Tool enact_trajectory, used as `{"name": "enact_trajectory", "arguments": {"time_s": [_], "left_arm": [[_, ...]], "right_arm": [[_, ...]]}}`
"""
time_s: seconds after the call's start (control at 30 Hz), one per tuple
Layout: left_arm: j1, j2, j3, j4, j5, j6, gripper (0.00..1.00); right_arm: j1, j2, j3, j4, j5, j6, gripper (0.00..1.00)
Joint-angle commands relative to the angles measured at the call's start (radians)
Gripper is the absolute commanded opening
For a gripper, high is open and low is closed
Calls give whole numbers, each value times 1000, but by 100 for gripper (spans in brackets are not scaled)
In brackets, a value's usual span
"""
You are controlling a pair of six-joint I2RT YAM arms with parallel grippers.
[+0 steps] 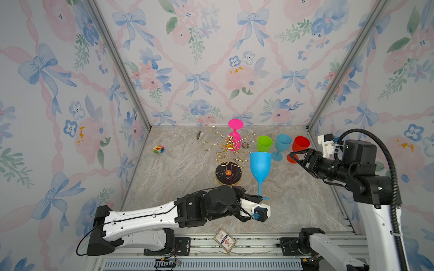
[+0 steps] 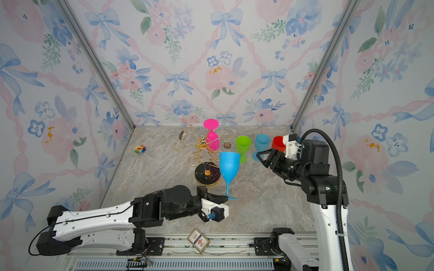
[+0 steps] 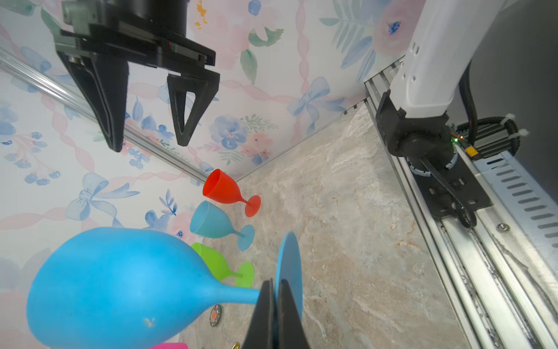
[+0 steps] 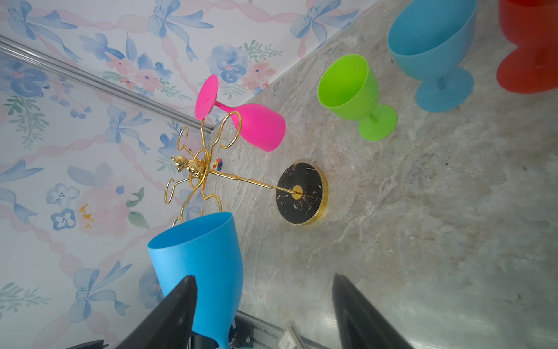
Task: Take the wine glass off the wine glass rack
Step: Pick up the wine glass from the wine glass rack.
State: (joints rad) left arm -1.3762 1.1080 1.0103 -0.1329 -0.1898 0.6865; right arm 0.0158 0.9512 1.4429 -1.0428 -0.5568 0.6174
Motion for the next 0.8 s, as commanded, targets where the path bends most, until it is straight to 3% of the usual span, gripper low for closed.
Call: {"name": "enact_trajectory", "arguments": {"time_s": [0.0,0.13,0.4,0.77], "left_arm": [[-37,18,-20,42,-191,115,0],[-82,41,-58,61,-290,190,0],[-117,109,-88,78,-360,290,0],[-133,183,-115,96,-415,408,0]], "right_arm": [[14,20,-4,-61,-38,70,72],[19,36,7,-88,-61,104,68],[30,81,42,-216,-115,132,63],[79,216,202,-398,-110,24,54]]}}
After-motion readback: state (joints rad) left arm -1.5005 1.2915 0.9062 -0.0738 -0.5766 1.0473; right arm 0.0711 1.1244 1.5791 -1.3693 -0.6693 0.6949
